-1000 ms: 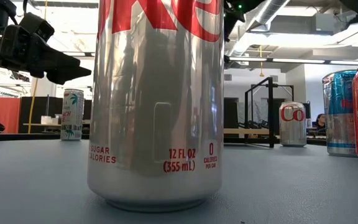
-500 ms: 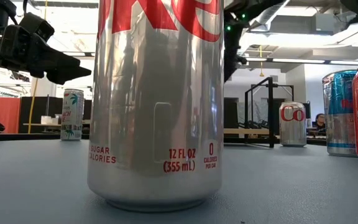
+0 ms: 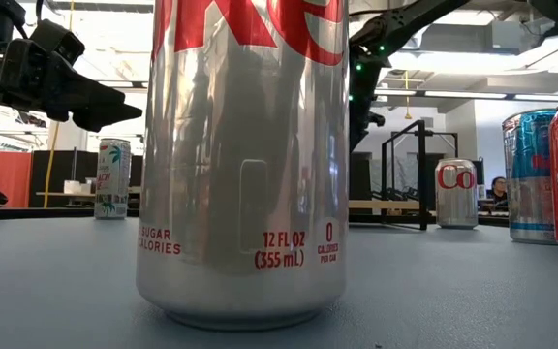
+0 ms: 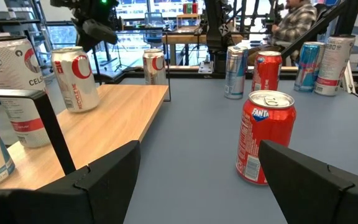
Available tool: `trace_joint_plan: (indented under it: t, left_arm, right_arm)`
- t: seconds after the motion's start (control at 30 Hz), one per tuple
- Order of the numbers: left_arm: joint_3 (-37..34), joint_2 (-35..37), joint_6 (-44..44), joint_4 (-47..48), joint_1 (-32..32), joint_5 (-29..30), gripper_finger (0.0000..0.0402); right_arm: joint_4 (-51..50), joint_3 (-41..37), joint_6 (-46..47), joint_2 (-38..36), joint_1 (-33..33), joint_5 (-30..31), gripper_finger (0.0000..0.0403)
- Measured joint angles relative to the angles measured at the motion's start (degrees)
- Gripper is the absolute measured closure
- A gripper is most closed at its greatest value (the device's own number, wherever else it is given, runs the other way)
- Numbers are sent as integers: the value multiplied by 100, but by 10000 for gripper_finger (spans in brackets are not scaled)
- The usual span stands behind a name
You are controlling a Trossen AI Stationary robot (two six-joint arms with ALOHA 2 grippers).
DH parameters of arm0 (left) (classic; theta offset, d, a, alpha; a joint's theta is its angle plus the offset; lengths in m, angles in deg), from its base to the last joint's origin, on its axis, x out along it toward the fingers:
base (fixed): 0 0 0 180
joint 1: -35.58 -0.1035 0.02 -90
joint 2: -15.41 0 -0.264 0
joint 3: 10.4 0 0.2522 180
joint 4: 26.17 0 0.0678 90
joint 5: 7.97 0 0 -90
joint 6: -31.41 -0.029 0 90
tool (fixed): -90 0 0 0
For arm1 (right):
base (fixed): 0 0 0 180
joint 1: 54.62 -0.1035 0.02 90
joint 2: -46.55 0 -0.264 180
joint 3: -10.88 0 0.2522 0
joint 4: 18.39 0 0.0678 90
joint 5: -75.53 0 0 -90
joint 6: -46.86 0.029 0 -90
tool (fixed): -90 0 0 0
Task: Place canned beverage on shelf
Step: Put the top left silver soda can on the shelf, then put the center orange soda can onto the shelf
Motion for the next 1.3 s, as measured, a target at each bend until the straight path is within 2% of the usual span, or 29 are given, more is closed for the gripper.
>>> trace_joint_plan:
  t: [0.23,0.73,0.97,1.17,1.3]
  left_arm:
    - [0,0,1,0,-1,1,83]
    - [1,0,0,0,1,1,83]
    - [-1,0,0,0,0,1,83]
    - [-1,0,0,0,1,1,83]
    - [1,0,2,0,1,-1,83]
  right_arm:
    - [-105,0,93,2,-156,-451,403]
    - [48,0,-155,0,-350,-467,403]
    - [-265,0,-111,0,-350,-902,403]
    - [-327,0,-152,-94,-598,-766,403]
    - [-654,0,-93,-412,-841,-764,403]
